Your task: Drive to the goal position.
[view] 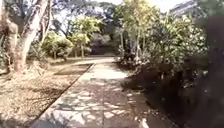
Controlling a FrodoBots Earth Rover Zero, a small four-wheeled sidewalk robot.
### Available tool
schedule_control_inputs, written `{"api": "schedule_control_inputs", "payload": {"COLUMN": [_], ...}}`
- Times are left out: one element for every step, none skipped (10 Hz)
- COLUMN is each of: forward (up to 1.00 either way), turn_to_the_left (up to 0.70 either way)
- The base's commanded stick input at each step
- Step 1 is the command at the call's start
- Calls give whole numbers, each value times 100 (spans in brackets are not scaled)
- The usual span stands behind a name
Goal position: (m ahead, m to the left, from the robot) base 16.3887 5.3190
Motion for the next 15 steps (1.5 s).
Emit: {"api": "schedule_control_inputs", "payload": {"forward": [50,50,50,50,50,50,50,50,50,50,50,50,50,50,50], "turn_to_the_left": [0,0,0,0,0,0,0,0,0,0,0,0,0,0,0]}}
